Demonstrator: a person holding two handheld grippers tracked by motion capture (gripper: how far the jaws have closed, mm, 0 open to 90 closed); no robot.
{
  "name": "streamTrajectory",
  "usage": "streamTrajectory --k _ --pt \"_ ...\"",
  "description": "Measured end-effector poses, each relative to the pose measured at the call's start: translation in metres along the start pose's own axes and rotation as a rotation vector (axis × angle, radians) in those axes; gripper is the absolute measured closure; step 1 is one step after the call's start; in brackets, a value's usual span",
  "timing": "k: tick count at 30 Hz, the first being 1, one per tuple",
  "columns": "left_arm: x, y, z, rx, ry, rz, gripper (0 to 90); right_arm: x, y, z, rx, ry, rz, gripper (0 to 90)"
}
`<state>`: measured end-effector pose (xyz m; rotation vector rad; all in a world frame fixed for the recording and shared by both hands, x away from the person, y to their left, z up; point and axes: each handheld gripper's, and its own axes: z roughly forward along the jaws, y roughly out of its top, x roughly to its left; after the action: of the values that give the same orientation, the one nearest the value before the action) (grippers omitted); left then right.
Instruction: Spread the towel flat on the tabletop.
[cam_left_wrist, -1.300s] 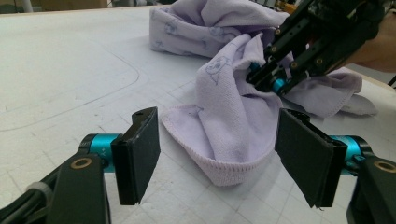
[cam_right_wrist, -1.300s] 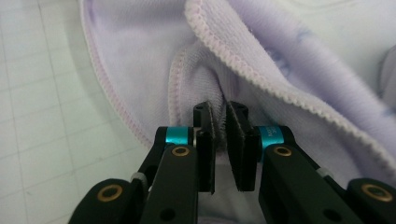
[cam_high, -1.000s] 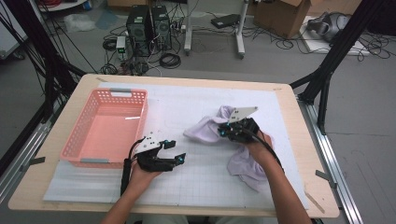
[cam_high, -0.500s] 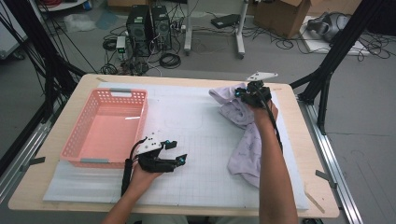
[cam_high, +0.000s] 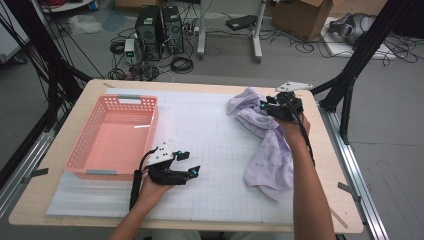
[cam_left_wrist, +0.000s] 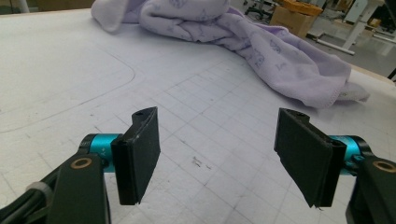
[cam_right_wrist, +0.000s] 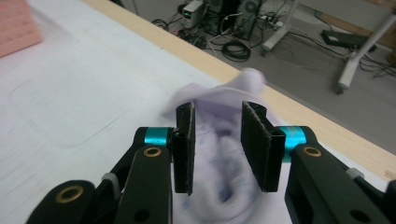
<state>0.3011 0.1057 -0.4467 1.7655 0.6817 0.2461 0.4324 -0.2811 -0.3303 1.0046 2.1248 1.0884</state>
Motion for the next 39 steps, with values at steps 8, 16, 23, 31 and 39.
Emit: streamTrajectory --k 8,16,23,31,39 --pt "-0.002 0.0 0.003 0.004 -0.005 0.0 31.3 -0.003 -0.038 -0.033 0.079 -0.008 -0.024 63.9" --pt "-0.003 0.0 0.005 0.007 -0.003 -0.005 31.3 -0.009 -0.105 -0.014 0.198 0.122 0.137 54.7" --pt "-0.001 0.0 0.004 0.009 0.009 -0.011 31.4 0.004 -0.115 0.004 0.223 0.169 0.16 42.7" --pt "0.002 0.001 0.001 0.002 0.024 -0.014 31.4 0.013 -0.115 0.019 0.234 0.203 0.218 69.4" --pt "0.008 0.003 -0.006 -0.016 0.046 -0.027 31.5 0.054 -0.103 0.032 0.197 0.452 0.146 72.0"
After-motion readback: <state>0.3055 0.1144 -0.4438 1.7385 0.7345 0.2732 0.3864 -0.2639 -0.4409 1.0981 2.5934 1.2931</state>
